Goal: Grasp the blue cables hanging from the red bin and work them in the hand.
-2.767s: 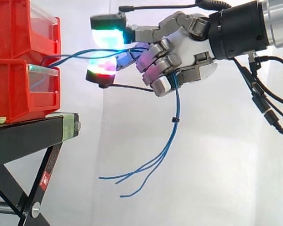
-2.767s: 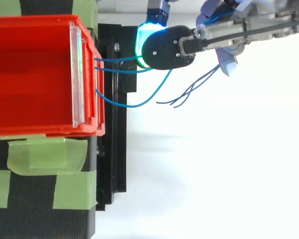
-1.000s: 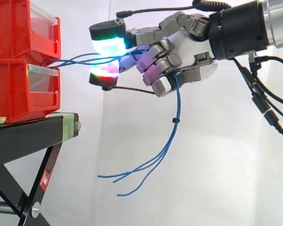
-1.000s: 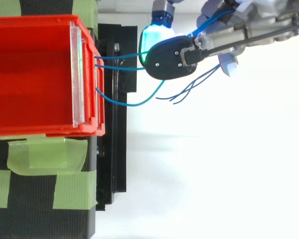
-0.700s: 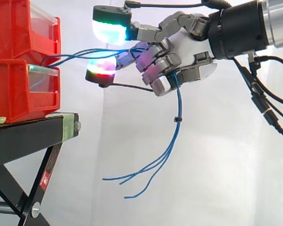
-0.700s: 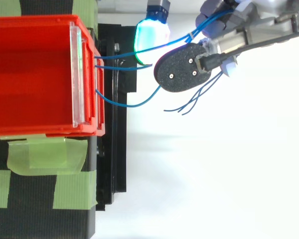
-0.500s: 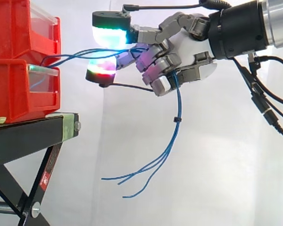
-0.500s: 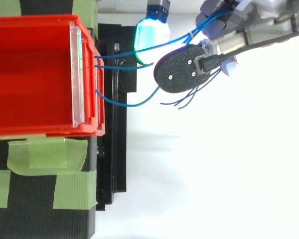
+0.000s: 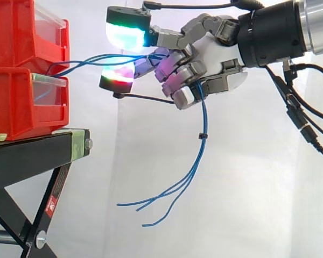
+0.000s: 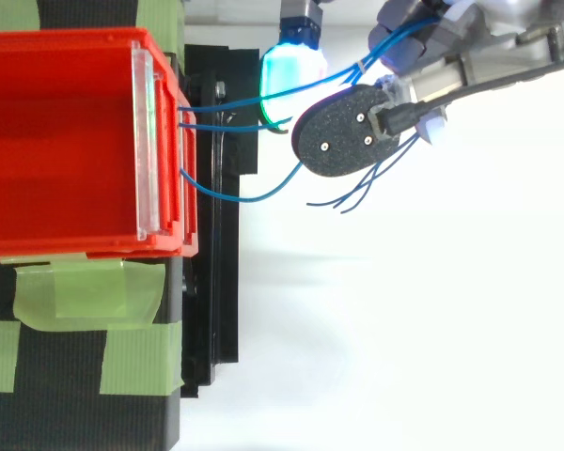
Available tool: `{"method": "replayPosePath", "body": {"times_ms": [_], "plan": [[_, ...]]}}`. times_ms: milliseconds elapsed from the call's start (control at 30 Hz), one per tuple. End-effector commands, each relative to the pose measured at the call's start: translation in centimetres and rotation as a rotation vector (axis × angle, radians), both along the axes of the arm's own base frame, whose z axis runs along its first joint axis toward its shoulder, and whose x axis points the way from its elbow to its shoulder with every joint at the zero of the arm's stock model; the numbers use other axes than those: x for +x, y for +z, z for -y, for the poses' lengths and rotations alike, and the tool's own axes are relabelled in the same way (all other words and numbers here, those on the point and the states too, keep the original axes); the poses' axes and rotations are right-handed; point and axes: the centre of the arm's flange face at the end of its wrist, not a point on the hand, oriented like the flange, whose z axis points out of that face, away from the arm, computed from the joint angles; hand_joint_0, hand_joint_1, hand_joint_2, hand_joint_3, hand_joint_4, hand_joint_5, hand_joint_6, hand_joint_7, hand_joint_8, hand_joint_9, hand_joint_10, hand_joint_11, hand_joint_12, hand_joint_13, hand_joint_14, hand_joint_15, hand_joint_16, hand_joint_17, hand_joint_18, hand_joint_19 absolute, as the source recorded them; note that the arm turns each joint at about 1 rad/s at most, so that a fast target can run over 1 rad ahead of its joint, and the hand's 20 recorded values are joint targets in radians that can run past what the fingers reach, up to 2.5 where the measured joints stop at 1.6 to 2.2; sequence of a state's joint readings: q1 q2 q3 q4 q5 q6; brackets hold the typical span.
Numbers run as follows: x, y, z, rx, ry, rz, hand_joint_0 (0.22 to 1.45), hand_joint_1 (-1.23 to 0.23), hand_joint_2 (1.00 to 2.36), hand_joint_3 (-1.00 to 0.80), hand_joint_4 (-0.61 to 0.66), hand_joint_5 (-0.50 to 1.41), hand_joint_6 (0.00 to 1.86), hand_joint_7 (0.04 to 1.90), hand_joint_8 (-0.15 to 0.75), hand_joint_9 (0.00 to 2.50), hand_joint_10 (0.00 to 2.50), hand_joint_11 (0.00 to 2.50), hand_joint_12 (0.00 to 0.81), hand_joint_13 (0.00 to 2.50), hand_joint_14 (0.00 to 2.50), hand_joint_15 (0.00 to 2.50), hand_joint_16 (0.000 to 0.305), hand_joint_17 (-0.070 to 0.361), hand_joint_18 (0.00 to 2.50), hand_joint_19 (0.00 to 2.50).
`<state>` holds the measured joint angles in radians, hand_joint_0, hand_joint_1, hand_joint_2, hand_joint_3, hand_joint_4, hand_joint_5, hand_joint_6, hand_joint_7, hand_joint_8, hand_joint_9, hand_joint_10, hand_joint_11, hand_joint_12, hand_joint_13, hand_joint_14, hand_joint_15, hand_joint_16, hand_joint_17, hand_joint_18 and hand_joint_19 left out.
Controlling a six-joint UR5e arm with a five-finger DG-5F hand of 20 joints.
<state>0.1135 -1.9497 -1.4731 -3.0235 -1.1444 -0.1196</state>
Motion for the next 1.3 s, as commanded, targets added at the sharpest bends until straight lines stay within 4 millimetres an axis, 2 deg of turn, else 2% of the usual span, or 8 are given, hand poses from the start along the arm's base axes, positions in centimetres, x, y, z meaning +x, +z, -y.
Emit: {"method": "replayPosePath", "body": {"times_ms": [0,233,300,433,800,1067,1133,1267], "plan": [[-0.04,-0.06,0.00,0.000,0.000,-0.002,0.82,-0.60,1.00,-0.91,0.24,0.11,0.60,1.22,0.649,1.84,2.50,2.50,0.730,2.10,2.50,2.00,0.210,0.158,2.50,0.59],[-0.04,-0.06,0.00,0.000,0.000,-0.002,0.80,-0.58,1.00,-0.98,0.25,0.14,0.57,1.23,0.649,1.84,2.50,2.50,0.730,2.10,2.50,2.00,0.210,0.158,2.50,0.59],[-0.01,0.01,0.00,0.000,0.000,-0.001,0.83,-0.57,1.00,-0.92,0.25,0.15,0.56,1.24,0.649,1.84,2.50,2.50,0.730,2.10,2.50,2.00,0.210,0.158,2.50,0.59],[-0.05,-0.07,-0.01,0.000,0.001,-0.004,0.90,-0.59,1.01,-0.69,0.25,0.16,0.57,1.24,0.649,1.84,2.50,2.50,0.730,2.10,2.50,2.00,0.210,0.158,2.50,0.59],[0.05,0.04,-0.02,0.001,0.001,0.004,0.93,-0.60,1.02,-0.44,0.26,0.16,0.47,1.24,0.649,1.84,2.50,2.50,0.730,2.10,2.50,2.00,0.210,0.158,2.50,0.59],[0.05,0.05,-0.01,0.000,0.000,0.004,0.95,-0.64,1.02,-0.12,0.27,0.16,0.43,1.25,0.649,1.84,2.50,2.50,0.730,2.10,2.50,2.00,0.210,0.158,2.50,0.59],[0.05,0.04,-0.02,0.001,0.001,0.004,0.95,-0.65,1.02,-0.12,0.28,0.17,0.43,1.25,0.649,1.84,2.50,2.50,0.730,2.10,2.50,2.00,0.210,0.158,2.50,0.59],[0.05,0.04,-0.02,0.001,0.001,0.004,0.88,-0.62,1.02,-0.51,0.25,0.17,0.36,1.29,0.649,1.84,2.50,2.50,0.730,2.10,2.50,2.00,0.210,0.158,2.50,0.59]]}}
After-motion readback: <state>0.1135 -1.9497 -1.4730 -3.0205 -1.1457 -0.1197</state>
